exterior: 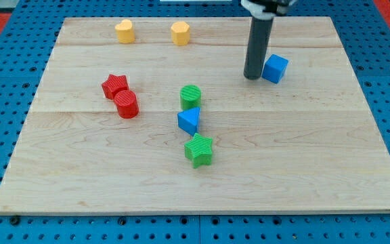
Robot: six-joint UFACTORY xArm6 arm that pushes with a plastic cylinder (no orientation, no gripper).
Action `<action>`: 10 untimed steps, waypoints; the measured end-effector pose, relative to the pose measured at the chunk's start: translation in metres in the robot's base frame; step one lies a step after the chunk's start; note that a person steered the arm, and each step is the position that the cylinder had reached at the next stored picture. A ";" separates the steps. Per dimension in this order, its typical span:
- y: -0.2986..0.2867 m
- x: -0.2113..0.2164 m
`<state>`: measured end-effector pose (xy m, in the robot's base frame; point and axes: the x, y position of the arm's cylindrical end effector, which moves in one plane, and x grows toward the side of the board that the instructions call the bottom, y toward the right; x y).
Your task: Move the blue triangle closer to the green circle
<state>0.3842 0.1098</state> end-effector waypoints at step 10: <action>-0.203 0.165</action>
<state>0.5496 -0.0928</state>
